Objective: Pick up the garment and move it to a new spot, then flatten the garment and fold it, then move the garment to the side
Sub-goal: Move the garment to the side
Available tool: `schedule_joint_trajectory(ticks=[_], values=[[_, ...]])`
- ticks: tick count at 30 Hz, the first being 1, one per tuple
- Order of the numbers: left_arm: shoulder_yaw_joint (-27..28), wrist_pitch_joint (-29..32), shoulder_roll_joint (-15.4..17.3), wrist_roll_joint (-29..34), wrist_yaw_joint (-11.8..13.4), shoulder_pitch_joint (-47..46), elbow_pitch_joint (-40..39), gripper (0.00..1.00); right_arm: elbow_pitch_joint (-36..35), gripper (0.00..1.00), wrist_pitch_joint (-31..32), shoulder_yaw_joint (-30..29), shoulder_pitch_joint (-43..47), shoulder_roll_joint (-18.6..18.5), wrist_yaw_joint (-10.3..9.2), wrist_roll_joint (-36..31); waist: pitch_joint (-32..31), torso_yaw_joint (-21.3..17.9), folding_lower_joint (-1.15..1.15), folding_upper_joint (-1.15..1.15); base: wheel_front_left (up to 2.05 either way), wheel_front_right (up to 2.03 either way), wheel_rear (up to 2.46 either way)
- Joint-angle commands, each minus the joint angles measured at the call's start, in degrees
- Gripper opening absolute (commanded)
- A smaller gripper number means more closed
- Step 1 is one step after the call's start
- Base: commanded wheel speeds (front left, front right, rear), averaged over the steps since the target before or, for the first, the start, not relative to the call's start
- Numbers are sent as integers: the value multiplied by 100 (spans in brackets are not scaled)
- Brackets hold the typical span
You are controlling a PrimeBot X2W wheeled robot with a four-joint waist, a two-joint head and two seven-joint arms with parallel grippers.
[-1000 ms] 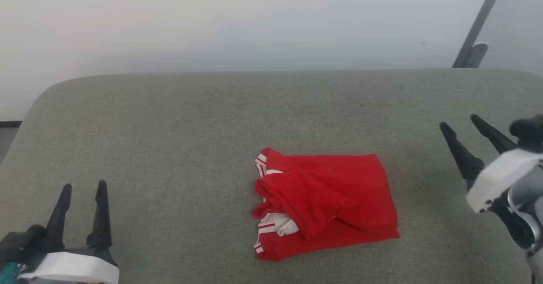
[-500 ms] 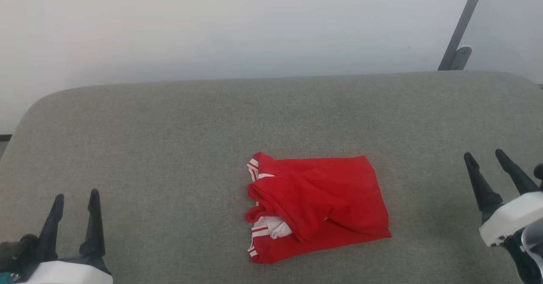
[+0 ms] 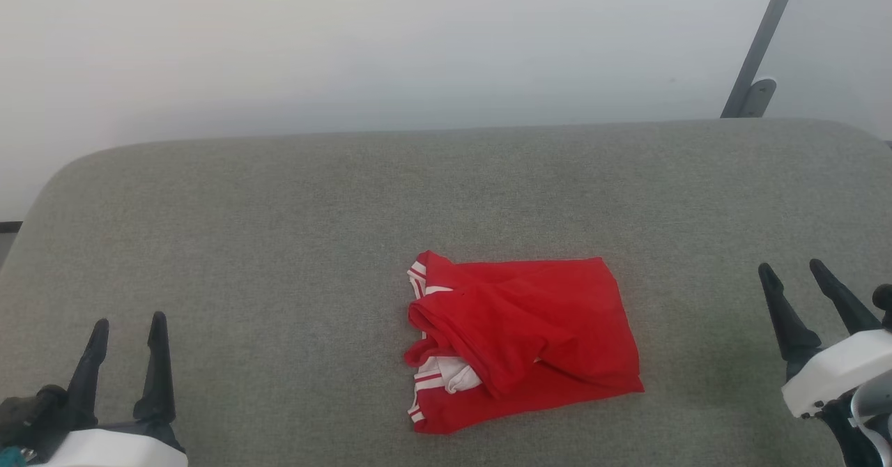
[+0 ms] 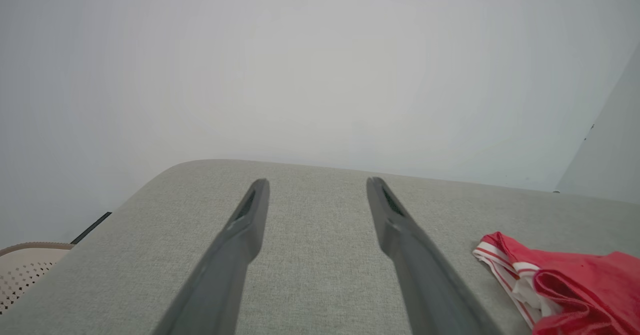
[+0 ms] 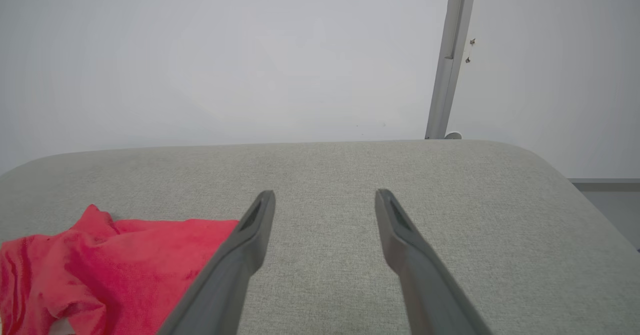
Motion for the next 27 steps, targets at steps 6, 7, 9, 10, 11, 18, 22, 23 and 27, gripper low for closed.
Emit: schedule_joint_trajectory(ticks=[6,7,9,10,11,18,22,23,27], values=[[-17,-20,16,-42,-14,-28,8,100,-92,100,46,-11,78,30,-3,-46,1,23,0,0,0,0,0],[-21,-20,14,-43,-14,-32,10,100,-101,100,53,-15,85,29,-3,-47,0,30,0,0,0,0,0],[-25,-20,12,-44,-14,-38,13,100,-107,100,64,-28,95,33,-3,-40,0,43,0,0,0,0,0],[-32,-20,12,-40,-15,-42,14,100,-111,100,64,-32,101,35,-3,-46,0,51,0,0,0,0,0],[-36,-20,11,-37,-14,-45,14,100,-114,100,67,-36,108,41,-3,-51,1,60,0,0,0,0,0],[-48,-20,6,-47,-14,-49,1,100,-136,100,223,68,113,89,-3,-82,12,127,0,0,0,0,0],[-66,-20,10,-40,-14,-50,-20,100,-115,100,563,262,10,120,-3,-9,44,202,0,0,0,0,0],[-82,-20,10,-39,-14,-57,-27,100,-122,100,675,324,-23,114,-2,6,62,229,0,0,0,0,0],[-118,-20,-13,-45,-14,-88,-51,100,-91,100,1136,581,-179,73,-3,149,141,363,0,0,0,0,0]])
